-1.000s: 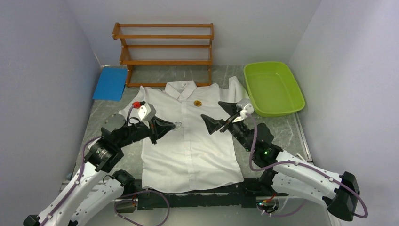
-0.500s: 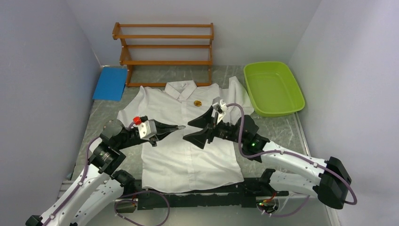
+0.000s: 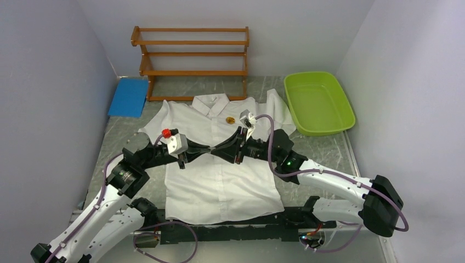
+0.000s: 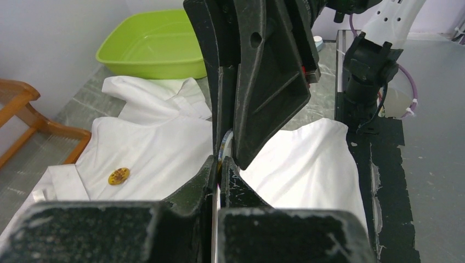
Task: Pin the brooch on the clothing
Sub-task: Adjust the brooch.
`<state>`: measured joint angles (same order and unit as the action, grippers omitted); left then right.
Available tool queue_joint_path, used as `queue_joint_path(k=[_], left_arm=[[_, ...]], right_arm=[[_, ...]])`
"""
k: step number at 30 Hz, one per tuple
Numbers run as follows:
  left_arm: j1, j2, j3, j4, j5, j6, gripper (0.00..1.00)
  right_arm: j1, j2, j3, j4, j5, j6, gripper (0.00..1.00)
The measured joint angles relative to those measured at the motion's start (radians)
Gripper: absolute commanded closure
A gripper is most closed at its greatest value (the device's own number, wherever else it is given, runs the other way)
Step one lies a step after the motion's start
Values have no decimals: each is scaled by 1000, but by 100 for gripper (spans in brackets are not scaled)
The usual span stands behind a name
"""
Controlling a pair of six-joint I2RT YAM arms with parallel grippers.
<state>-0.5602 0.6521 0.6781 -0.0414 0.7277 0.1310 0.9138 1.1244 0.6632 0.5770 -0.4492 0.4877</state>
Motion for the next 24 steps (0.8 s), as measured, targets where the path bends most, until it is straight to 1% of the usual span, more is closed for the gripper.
queue_joint_path(k=[2,3,4,5,7,9,11,13,15,17,20,24], left_arm=[[0,0,1,-5,-8,-11,97],[0,1,1,-6,-11,-18,97],[0,3,1,-6,-15,-24,97],[0,7,1,-6,-19,-35,97],[0,15,1,-5,-26,-53,97],[-2,26,1,0,-46,-89,97],[-2,40,1,20,-76,-138,97],[-2,50,1,36,-108,-187,97],[-1,51,-2,69,-150,-250,97],[-2,41,-16,134,-190,-317,97],[-1,10,-85,289,-241,-423,97],[-1,2,-136,433,-276,-535,98]], right_arm=[[0,1,12,-26,2,-12,78],[0,1,18,-40,3,-18,73],[0,1,24,-53,4,-24,65],[0,1,26,-61,8,-26,55],[0,1,26,-69,16,-28,39],[0,-2,23,-70,23,-28,27],[1,-23,-4,-42,35,-17,22],[1,-53,-56,12,57,3,20],[1,-89,-127,85,87,36,21],[-2,-111,-188,157,115,73,26],[-12,-117,-241,257,143,122,36],[-34,-107,-249,376,141,177,42]])
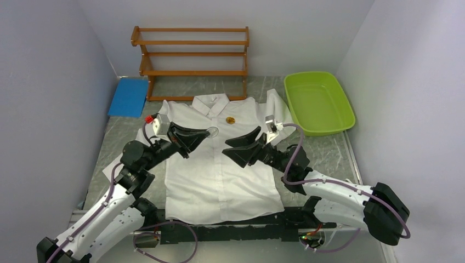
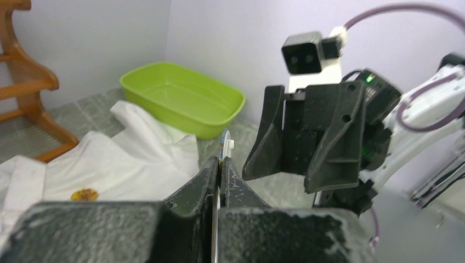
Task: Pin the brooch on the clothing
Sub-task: Adjust the brooch.
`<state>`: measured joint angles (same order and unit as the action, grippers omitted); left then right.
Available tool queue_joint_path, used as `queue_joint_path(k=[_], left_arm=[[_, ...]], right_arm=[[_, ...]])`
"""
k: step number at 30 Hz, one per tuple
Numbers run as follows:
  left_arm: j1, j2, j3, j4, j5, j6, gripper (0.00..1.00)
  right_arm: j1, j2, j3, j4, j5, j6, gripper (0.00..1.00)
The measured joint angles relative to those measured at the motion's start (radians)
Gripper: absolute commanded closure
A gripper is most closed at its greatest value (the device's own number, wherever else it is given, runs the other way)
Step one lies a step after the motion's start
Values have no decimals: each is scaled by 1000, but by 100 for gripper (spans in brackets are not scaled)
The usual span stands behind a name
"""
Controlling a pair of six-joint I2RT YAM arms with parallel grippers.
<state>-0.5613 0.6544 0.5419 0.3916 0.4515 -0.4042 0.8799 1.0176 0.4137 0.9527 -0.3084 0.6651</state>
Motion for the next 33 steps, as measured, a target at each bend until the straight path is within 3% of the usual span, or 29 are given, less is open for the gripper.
queue_joint_path(k=[4,11,17,22,26,28,30,33], left_arm=[[0,18,-1,110,5,-74,97],[0,42,5,184,58,-133,97],[2,41,9,243,56,-147,97],[3,30,10,275,57,-161,97],[0,33,8,272,74,-170,97],[0,32,7,273,75,-175,97],[0,31,7,273,75,-181,97],[0,30,7,274,77,-187,97]], right_arm=[[-14,43,23,100,-25,40,52],[-22,127,129,156,-96,62,54],[-31,152,194,150,-133,58,67],[-35,180,240,148,-157,58,66],[-36,191,249,147,-157,63,46],[-40,192,249,145,-148,63,41],[-46,192,248,143,-129,61,43],[-54,192,248,138,-115,59,59]])
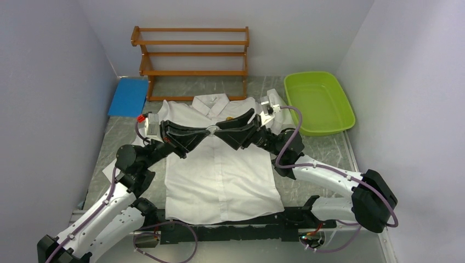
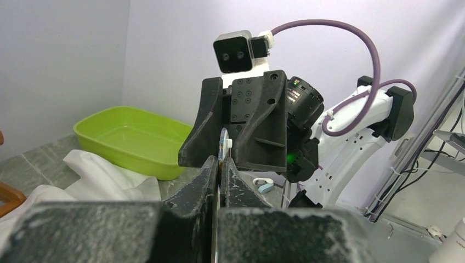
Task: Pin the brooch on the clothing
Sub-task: Adjust the brooch.
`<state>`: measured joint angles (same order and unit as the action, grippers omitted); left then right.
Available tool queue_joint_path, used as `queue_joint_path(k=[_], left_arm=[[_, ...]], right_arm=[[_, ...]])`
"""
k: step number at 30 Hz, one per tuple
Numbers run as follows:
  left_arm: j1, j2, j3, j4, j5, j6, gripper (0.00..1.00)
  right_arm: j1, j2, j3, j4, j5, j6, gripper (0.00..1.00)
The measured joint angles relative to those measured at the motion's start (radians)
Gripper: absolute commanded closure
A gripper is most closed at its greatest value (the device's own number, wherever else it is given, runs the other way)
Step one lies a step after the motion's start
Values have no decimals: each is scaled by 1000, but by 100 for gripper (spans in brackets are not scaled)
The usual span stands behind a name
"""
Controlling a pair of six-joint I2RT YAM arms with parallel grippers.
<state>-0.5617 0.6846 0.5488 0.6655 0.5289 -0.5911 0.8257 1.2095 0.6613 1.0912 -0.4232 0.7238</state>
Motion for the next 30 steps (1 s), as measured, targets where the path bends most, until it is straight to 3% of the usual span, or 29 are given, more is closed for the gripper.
queue_joint_path(k=[3,6,7,8,11,14,21,30], left_arm=[[0,0,-3,3,1,-5,98],[0,0,-6,2,-3,-5,97],[2,0,-6,2,-4,-5,93],[4,0,-6,0,-8,-5,85],[4,-4,-6,-17,-5,13,45],[0,-16,2,-117,9,53,26],[0,-42,117,-518,24,237,23],[0,82,307,-839,258,415,37]], right_arm=[[-3,1,1,-2,-8,-1,75],[-5,15,14,6,-42,7,100],[-5,20,18,10,-51,5,100],[-6,24,20,16,-61,11,100],[-11,29,21,21,-85,16,100],[-14,28,22,-9,-113,9,100],[-60,-56,34,-286,-215,-103,100],[-106,-145,161,-733,-410,-337,100]])
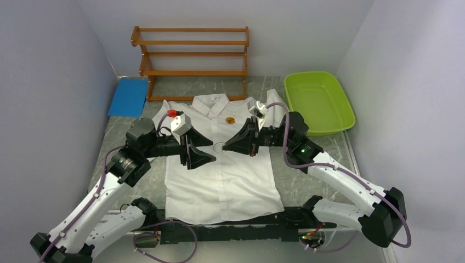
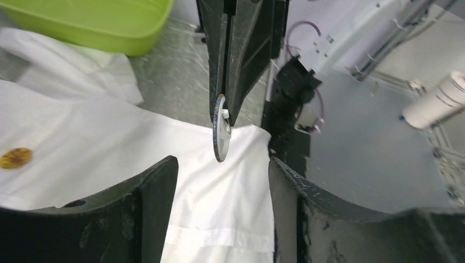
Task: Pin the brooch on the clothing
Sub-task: Adjust the brooch.
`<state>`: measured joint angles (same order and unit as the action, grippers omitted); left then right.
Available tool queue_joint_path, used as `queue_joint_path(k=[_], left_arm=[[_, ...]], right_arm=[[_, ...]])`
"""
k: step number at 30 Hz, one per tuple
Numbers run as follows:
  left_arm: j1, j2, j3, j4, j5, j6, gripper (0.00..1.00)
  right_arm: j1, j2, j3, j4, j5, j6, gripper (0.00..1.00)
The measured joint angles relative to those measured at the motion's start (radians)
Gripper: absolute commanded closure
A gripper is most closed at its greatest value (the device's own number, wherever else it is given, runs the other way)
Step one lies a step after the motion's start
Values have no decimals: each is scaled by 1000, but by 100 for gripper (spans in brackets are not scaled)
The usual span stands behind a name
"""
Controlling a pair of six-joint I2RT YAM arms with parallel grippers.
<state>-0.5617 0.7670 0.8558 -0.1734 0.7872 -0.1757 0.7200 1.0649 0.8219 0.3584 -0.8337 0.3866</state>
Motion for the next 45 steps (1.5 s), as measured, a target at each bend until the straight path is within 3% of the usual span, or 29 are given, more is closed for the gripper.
queue_joint_path(k=[6,23,27,30,31,34,37,40,45], left_arm=[[0,80,15,-63,121,29,50],[0,135,15,-3,193,8,66],[0,168,15,-35,192,29,80],[-1,176,15,-36,196,42,97],[-1,177,16,-36,197,43,97],[-1,179,16,-34,203,48,97],[0,177,14,-19,192,35,97],[0,153,-15,45,159,5,97],[0,49,-111,177,68,-53,97]], right_arm=[[-5,15,56,-180,-91,-80,100],[-5,40,81,-307,-120,-150,100],[-5,40,81,-307,-118,-151,100],[-7,44,81,-312,-114,-153,100],[-8,45,81,-313,-110,-154,96],[-8,46,81,-313,-101,-156,60],[-8,39,77,-298,-71,-130,36],[-7,-15,11,-204,-24,-85,28],[-7,-103,-138,21,60,46,35]])
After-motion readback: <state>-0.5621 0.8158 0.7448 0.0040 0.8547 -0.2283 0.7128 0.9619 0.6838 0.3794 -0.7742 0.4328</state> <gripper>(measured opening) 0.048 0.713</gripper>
